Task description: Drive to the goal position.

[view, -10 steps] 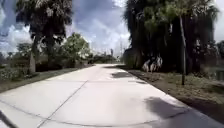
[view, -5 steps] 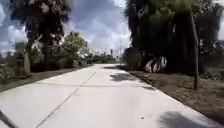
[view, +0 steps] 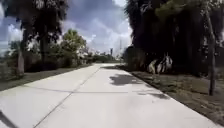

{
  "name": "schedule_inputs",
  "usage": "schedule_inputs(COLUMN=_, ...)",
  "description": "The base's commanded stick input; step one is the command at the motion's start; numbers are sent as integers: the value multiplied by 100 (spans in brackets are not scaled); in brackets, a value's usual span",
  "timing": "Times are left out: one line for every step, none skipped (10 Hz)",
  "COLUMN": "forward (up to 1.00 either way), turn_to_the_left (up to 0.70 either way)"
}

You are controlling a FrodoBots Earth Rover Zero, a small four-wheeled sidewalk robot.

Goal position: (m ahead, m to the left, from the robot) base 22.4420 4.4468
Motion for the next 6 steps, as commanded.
schedule_inputs(forward=85, turn_to_the_left=0)
schedule_inputs(forward=85, turn_to_the_left=0)
schedule_inputs(forward=85, turn_to_the_left=0)
schedule_inputs(forward=85, turn_to_the_left=0)
schedule_inputs(forward=85, turn_to_the_left=0)
schedule_inputs(forward=85, turn_to_the_left=0)
